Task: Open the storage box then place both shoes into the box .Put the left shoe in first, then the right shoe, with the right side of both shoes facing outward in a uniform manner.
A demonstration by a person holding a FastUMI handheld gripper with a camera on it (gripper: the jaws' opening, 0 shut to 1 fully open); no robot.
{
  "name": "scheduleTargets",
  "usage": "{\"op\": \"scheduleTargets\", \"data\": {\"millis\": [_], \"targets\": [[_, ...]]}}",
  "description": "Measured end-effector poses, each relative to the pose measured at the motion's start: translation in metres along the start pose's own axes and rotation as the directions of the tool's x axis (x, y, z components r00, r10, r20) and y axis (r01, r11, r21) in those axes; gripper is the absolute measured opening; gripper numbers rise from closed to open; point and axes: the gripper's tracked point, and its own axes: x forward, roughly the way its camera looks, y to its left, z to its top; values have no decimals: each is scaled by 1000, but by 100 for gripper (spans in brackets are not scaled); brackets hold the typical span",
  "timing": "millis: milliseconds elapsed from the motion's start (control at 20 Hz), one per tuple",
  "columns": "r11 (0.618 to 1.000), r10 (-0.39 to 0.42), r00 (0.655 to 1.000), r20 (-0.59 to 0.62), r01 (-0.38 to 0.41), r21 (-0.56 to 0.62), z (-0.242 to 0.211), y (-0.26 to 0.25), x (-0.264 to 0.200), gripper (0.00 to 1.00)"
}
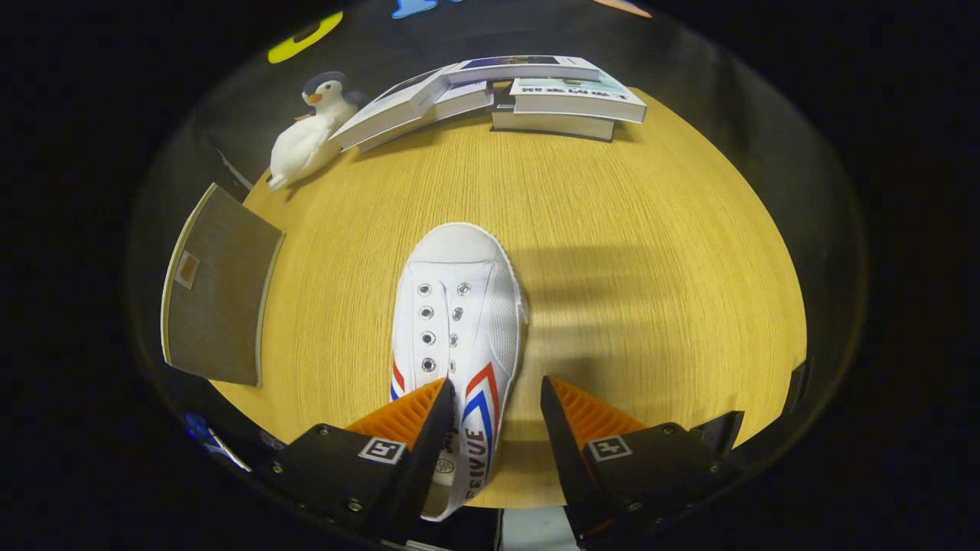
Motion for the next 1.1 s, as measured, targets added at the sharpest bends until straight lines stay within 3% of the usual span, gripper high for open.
{"op": "scheduleTargets", "data": {"millis": [150,300,400,450,500,550,650,700,1100], "targets": [[1000,24,1000,-8,-24,7,-3,6,-3,69],[1000,5,1000,-24,-5,14,-2,6,1,41],[1000,-5,999,-33,5,-1,-2,6,0,41],[998,-56,998,-26,55,-18,2,-3,-2,40],[998,-56,998,-19,56,19,2,-6,1,10],[998,-54,998,-16,54,37,0,-3,-1,6],[997,-50,999,7,49,60,0,-2,-2,6],[997,-45,999,3,44,60,-1,-1,-4,0],[982,46,997,68,-58,177,5,16,-32,0]]}}
